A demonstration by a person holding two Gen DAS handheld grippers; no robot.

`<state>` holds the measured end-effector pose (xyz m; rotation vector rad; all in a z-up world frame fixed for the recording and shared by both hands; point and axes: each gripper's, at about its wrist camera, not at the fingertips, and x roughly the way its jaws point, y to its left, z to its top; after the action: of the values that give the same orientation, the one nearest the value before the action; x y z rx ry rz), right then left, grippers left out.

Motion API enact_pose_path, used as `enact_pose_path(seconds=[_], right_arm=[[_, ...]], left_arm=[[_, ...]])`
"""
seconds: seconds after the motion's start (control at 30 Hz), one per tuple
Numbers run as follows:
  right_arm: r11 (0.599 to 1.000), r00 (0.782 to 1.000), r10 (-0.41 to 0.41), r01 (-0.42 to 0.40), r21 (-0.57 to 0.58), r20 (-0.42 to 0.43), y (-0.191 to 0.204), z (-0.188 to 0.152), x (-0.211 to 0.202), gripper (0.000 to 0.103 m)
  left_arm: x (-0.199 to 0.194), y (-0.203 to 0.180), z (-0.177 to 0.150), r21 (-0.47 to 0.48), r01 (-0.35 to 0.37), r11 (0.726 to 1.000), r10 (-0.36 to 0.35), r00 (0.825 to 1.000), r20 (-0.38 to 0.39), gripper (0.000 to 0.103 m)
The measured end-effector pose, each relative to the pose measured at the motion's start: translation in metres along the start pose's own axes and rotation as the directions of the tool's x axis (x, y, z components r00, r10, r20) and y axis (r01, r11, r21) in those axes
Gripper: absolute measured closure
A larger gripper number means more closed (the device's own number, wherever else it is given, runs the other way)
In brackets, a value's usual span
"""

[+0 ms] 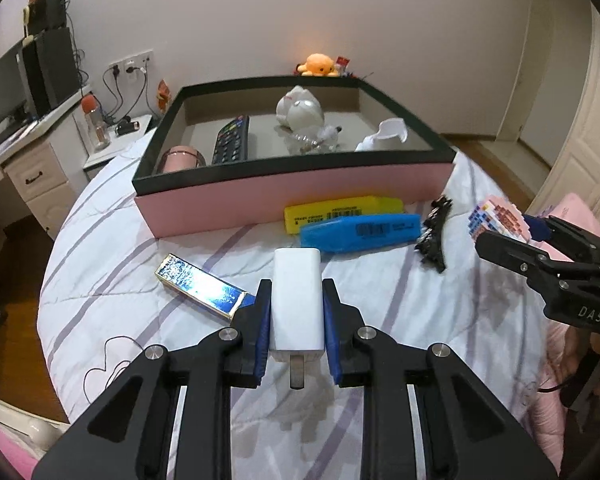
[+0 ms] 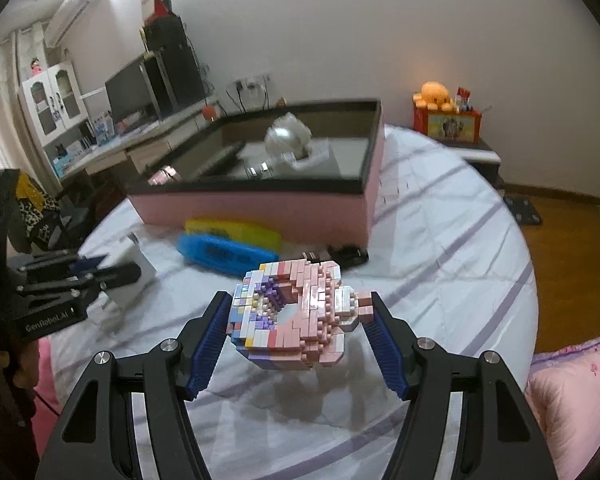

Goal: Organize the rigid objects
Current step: 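Lift the charger and block toy and carry them over the pink box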

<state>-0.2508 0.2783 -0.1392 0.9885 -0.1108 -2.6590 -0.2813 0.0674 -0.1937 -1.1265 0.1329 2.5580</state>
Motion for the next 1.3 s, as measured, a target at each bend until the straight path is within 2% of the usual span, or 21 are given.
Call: enact_pose_path(seconds=[0.2,0.37,0.5,0.67,0.73,0.87,1.0,1.3], right_arm=[[0.999,0.996,0.002,0.002,-0.043,0.093,0.021,0.012,-0.021,0.035],[0.997,0.984,0.002,0.013,-0.079,0.179,0.039,0.026,-0.042,0.035],[0.993,0.968,0.011,0.019,-0.117,0.252,0.057,0.038,-0.060,0.035],[0.986,0.945,0.017,0.038,-0.161,0.328,0.077,0.048,-0.079,0.035],[0.982,0.936,0.019,0.050,-0.185,0.352,0.085,0.053,-0.085,0.035],[0.975,0.913,0.024,0.067,-0.210,0.407,0.096,0.062,-0.097,0.035],[0.971,0.895,0.030,0.080,-0.226,0.445,0.104,0.071,-0.103,0.035],[0.968,0.896,0.038,0.076,-0.237,0.442,0.104,0.089,-0.085,0.035]], left_arm=[[-0.032,0.005,0.003,-0.041,-0.019,0.999,0.022,0.996,0.086,0.080],[-0.073,0.008,0.010,-0.058,-0.069,0.996,0.079,0.975,0.206,0.080],[-0.106,0.009,0.016,-0.068,-0.132,0.989,0.147,0.942,0.301,0.080],[-0.144,0.009,0.026,-0.088,-0.186,0.979,0.206,0.889,0.409,0.080],[-0.156,0.011,0.028,-0.100,-0.183,0.978,0.208,0.868,0.451,0.080],[-0.171,0.010,0.033,-0.091,-0.171,0.981,0.194,0.845,0.498,0.080],[-0.172,0.010,0.040,-0.078,-0.172,0.982,0.187,0.846,0.499,0.080],[-0.149,0.014,0.063,-0.052,-0.174,0.983,0.178,0.869,0.461,0.080]])
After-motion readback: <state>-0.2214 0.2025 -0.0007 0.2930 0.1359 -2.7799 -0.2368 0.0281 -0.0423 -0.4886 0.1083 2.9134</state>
